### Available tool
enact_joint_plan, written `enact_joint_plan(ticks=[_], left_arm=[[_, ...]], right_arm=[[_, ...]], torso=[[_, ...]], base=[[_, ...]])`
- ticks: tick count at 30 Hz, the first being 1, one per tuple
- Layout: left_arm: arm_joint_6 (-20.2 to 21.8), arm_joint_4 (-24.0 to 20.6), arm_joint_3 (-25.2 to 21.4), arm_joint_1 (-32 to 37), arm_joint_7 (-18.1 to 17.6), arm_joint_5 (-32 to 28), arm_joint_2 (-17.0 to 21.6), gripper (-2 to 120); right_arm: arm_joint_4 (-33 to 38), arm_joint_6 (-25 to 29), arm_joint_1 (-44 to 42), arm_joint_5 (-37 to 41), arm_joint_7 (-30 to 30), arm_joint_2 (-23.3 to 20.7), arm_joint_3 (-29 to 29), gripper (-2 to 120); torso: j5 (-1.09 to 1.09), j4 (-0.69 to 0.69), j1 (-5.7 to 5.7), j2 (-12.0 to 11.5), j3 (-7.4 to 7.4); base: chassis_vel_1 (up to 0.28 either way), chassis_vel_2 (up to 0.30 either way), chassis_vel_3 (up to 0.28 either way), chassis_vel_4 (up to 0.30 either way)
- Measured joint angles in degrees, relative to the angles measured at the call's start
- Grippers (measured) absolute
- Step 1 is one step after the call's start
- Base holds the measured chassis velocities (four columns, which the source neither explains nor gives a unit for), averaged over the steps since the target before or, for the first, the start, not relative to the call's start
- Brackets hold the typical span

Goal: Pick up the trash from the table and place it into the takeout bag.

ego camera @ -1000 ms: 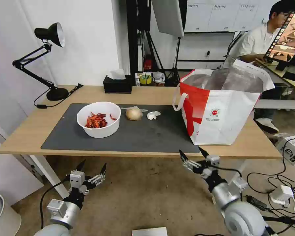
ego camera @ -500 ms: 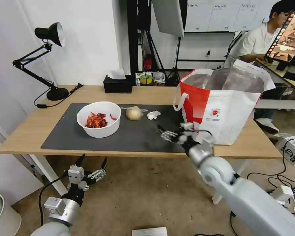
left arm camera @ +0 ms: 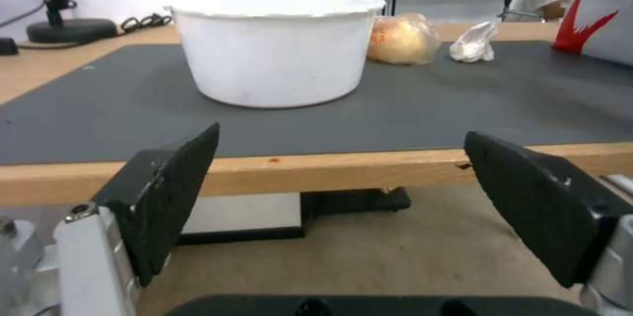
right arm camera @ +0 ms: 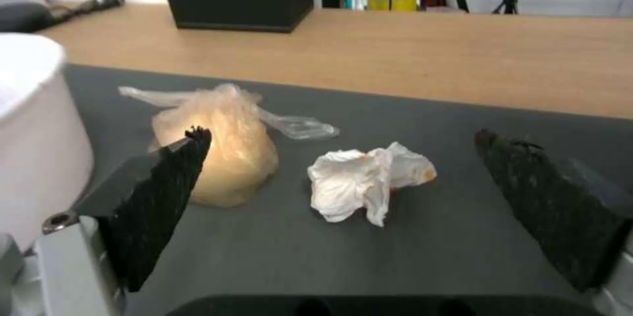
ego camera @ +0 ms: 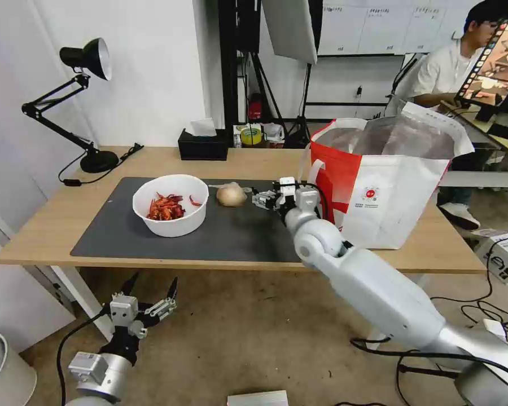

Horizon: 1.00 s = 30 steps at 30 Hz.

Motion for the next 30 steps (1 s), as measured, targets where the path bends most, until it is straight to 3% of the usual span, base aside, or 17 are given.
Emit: enact_joint_plan(ticks=[18, 30], left_arm=[[-0.43, -0.49, -1.09, 0.59, 0.03, -0.14, 0.11, 100], [-0.71, -0.13, -1.02, 0.44, 0.07, -0.51, 0.55, 100]], right_arm=[[-17.37, -1.66, 5.9, -0.41, 1.78, 8.19, -2.29, 100], [-22.65, -2.98, 8.19, -0.2, -0.2, 10.96, -1.89, 99]], torso=[[0.0, 0.0, 0.0, 0.0, 0.0], [0.0, 0.0, -0.01, 0.01, 0.0]], base=[[0.0, 0.0, 0.0, 0.0], [0.0, 0.0, 0.0, 0.0]])
